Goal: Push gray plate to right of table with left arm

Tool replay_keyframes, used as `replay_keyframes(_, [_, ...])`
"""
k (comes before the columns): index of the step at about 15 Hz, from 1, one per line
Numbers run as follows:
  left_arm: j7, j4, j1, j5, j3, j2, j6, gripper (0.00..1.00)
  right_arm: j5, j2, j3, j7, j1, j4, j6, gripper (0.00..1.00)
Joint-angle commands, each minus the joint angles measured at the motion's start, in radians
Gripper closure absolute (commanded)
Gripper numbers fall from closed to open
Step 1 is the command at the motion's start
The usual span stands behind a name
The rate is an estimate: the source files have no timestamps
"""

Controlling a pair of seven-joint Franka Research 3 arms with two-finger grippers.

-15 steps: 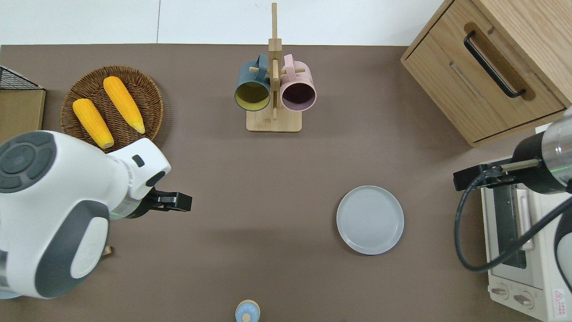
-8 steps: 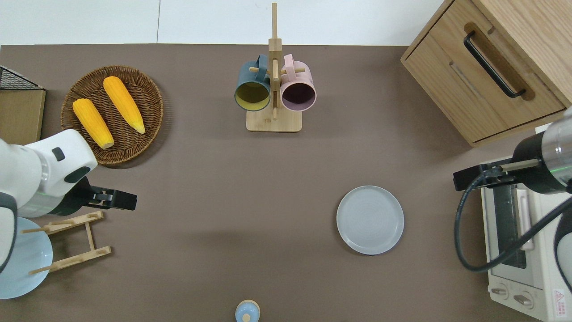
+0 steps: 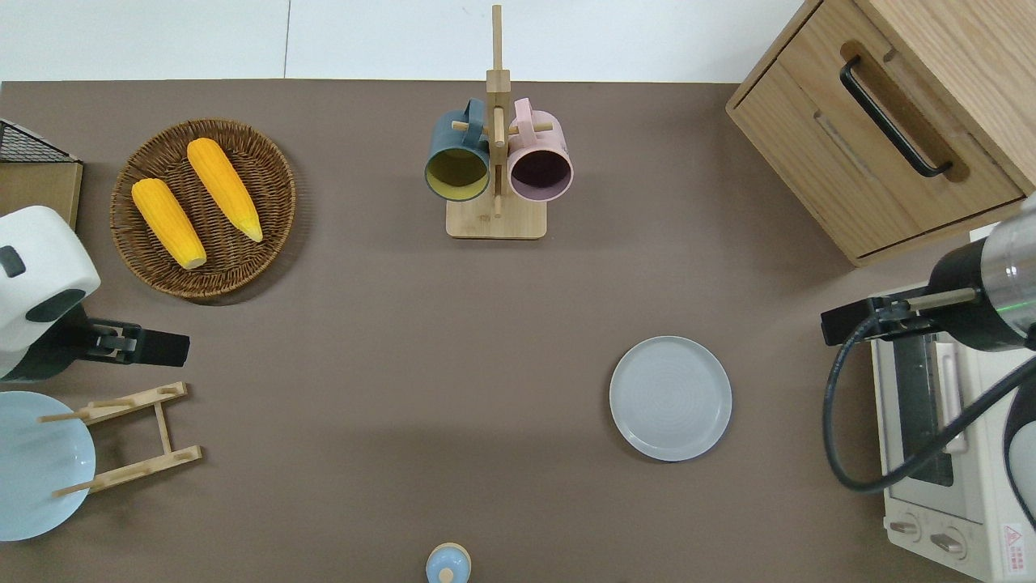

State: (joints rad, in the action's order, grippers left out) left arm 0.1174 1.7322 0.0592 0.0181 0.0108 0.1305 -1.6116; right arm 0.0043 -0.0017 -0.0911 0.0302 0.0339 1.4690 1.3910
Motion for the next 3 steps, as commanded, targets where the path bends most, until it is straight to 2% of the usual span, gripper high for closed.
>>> replay_keyframes(1, [0.013,-0.023,-0.004,0.042,0.001,-0.012,0.021,0.01,0.008,-0.008,-0.006,-0.003,-0.011,-0.001,-0.012,0.017])
replay_keyframes(3, [0.015,-0.023,-0.004,0.037,0.000,-0.011,0.022,0.01,0.008,-0.008,-0.004,-0.003,-0.011,-0.001,-0.012,0.017])
